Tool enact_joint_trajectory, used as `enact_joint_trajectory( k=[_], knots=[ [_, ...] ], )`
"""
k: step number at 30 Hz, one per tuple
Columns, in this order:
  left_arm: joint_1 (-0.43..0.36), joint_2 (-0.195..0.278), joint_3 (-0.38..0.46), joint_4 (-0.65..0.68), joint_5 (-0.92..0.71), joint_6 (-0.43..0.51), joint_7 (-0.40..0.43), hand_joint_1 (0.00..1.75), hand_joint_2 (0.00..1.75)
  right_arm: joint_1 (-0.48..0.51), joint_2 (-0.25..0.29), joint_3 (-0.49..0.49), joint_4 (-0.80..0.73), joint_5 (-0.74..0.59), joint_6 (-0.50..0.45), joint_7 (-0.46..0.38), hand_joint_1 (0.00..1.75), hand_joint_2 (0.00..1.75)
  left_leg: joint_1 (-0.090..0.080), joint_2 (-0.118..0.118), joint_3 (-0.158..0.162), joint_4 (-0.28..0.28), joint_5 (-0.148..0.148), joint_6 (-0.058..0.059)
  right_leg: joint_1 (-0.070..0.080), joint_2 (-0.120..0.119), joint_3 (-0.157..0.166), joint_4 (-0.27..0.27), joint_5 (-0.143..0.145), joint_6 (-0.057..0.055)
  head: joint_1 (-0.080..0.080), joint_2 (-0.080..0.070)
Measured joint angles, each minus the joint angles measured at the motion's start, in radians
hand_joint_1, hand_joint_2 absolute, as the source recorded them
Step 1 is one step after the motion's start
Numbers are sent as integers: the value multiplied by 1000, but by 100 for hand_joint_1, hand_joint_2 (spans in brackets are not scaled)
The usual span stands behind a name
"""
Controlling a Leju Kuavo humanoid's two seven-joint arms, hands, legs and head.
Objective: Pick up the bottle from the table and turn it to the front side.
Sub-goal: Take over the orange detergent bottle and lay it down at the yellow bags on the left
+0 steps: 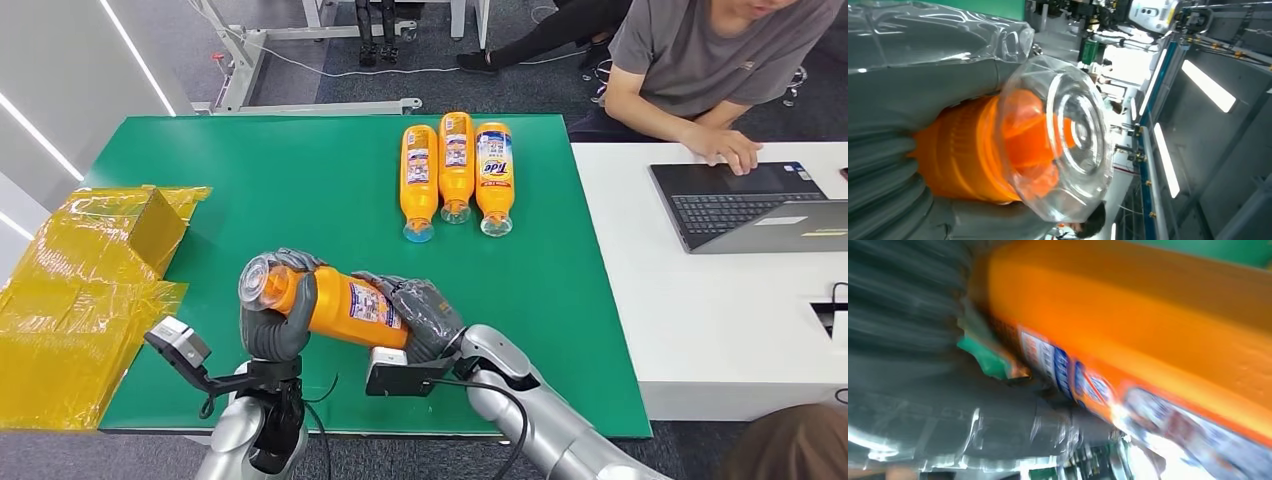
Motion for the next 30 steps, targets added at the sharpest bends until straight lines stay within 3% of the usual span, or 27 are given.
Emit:
enact_joint_trajectory(
  k=[11,15,21,25,30],
  knots=[
    [-26,1,0,18,5,2,0,175,175,76,19,-53,-97,-167,-211,-110,0,175,0,0,0,0,0,0,0,0,0,0,0,0,0,0],
    [-31,16,0,22,-56,41,0,175,175,90,20,-65,-134,-209,-265,-142,0,175,0,0,0,0,0,0,0,0,0,0,0,0,0,0],
    [-37,104,2,26,-504,386,40,175,175,143,18,-71,-215,-281,-367,-196,0,175,0,1,0,-1,0,0,0,1,0,0,0,0,0,0],
    [-31,168,25,20,-790,442,178,175,175,200,13,-77,-287,-346,-406,-218,0,175,0,2,0,-2,0,-1,0,2,-1,1,-1,-1,0,0],
    [-15,258,71,-20,-1056,436,311,175,175,262,2,-89,-379,-373,-435,-209,0,175,0,3,0,-2,0,-1,0,3,-1,1,-1,-1,0,0]
  ],
)
